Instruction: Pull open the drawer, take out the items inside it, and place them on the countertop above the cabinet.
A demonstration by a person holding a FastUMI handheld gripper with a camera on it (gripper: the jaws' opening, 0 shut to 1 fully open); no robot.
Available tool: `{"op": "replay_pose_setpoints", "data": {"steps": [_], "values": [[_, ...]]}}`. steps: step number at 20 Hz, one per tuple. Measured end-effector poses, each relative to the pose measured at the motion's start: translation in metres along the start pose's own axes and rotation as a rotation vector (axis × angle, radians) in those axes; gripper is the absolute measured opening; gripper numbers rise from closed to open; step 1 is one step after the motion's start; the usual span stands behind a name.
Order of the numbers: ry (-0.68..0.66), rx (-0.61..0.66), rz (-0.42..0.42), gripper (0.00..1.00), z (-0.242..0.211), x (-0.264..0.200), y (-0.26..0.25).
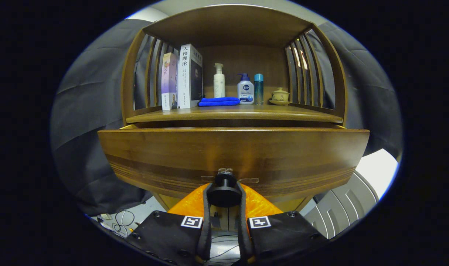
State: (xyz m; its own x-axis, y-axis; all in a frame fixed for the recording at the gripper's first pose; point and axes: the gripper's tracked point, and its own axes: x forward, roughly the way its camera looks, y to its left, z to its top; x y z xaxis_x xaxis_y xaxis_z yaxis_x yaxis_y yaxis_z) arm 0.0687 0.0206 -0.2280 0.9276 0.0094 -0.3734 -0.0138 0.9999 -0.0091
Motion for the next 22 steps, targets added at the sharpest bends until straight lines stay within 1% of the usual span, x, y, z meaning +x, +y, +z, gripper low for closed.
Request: {"op": "replay_pose_setpoints", "data": {"steps": [7, 8, 9, 12, 22], "values": [[-0.041, -0.037, 0.021, 0.32, -0.013, -0.030, 0.004], [-0.022, -0.038, 0.026, 0.32, -0.018, -0.031, 0.006], [-0.028, -0.033, 0.026, 0.32, -0.013, -0.034, 0.007], [-0.017, -0.025, 0.036, 0.32, -0.019, -0.038, 0.008], [0.021, -0.048, 0.081, 0.32, -0.034, -0.076, 0.007]]}}
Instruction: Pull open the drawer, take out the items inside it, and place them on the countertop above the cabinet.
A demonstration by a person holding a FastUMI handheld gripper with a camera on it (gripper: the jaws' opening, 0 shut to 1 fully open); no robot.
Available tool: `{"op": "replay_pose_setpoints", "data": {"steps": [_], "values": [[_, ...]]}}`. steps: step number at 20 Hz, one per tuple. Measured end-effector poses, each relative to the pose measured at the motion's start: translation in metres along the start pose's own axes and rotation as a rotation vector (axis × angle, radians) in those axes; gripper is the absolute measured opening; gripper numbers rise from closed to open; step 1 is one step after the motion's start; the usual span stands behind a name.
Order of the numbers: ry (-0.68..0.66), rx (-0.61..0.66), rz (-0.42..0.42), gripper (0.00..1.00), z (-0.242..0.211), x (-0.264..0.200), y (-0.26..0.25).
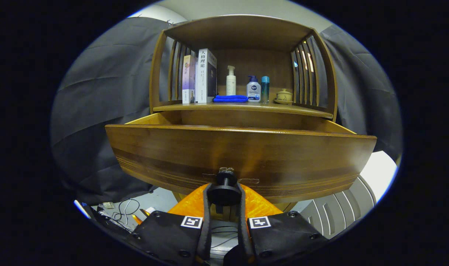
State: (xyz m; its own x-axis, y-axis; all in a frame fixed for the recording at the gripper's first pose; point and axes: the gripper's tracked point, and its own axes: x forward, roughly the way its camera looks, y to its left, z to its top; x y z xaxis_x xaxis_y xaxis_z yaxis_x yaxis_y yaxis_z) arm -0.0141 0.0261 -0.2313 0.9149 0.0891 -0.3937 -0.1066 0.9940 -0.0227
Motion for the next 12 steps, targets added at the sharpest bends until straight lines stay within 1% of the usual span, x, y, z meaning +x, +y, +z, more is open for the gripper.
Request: {"op": "replay_pose_setpoints", "data": {"steps": [6, 11, 12], "values": [[0.011, -0.013, 0.023, 0.32, -0.005, -0.015, 0.007], [0.031, -0.003, 0.040, 0.32, -0.005, -0.017, 0.009], [0.041, 0.001, 0.053, 0.36, -0.006, -0.018, 0.011]]}}
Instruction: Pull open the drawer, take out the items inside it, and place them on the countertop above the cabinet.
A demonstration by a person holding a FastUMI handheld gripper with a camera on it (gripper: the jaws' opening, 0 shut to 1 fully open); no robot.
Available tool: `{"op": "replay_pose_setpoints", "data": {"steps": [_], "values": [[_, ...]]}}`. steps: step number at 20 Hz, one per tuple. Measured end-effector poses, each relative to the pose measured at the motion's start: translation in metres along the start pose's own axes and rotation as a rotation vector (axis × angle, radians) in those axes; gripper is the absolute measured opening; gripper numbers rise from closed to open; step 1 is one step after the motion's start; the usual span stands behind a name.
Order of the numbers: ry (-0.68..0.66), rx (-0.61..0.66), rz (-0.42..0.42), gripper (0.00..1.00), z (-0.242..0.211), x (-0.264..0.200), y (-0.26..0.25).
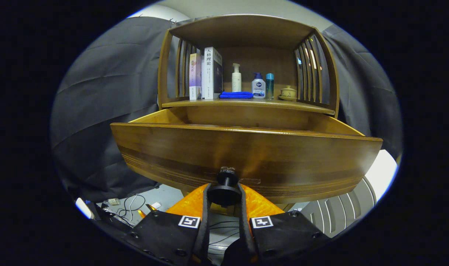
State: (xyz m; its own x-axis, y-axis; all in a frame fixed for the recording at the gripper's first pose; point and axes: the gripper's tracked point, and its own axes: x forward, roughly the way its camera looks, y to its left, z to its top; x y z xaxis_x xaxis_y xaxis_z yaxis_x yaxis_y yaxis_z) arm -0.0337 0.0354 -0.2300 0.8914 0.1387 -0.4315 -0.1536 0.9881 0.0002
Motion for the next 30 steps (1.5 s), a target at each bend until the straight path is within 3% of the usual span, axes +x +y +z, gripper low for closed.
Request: {"op": "replay_pose_setpoints", "data": {"steps": [3, 8, 17, 25, 30], "values": [[-0.006, 0.000, 0.013, 0.60, 0.005, -0.010, -0.004], [-0.056, 0.022, -0.039, 1.00, 0.029, -0.039, -0.036], [-0.126, -0.030, -0.091, 0.99, 0.117, -0.059, -0.060], [-0.067, -0.055, -0.015, 0.99, 0.190, -0.007, -0.058], [0.034, -0.063, 0.051, 0.99, 0.193, 0.040, -0.051]]}}
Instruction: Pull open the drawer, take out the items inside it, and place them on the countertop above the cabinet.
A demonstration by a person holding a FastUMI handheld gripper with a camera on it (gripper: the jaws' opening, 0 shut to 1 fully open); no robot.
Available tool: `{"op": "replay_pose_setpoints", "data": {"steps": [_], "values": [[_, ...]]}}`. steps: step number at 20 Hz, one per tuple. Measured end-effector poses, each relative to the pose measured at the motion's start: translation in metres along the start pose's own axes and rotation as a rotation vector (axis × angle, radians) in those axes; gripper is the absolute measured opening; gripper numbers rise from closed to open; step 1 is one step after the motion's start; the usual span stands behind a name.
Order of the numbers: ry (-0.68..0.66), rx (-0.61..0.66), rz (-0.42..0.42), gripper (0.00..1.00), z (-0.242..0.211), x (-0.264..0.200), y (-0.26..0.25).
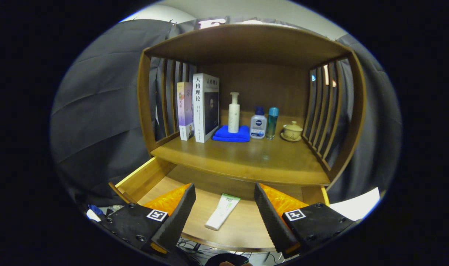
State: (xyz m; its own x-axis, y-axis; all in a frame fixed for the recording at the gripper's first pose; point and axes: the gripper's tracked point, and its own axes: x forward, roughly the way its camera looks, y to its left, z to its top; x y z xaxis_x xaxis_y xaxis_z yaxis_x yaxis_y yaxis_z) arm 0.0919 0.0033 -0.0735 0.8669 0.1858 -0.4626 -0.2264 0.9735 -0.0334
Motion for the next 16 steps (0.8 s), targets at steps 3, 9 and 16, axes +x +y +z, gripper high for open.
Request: {"op": "replay_pose_setpoints", "data": {"steps": [3, 9, 16], "values": [[0.138, 0.018, 0.054, 0.99, -0.018, 0.027, 0.007], [0.294, -0.031, 0.073, 0.99, -0.044, 0.058, 0.009], [0.544, 0.011, 0.162, 0.99, -0.076, 0.081, 0.019]]}}
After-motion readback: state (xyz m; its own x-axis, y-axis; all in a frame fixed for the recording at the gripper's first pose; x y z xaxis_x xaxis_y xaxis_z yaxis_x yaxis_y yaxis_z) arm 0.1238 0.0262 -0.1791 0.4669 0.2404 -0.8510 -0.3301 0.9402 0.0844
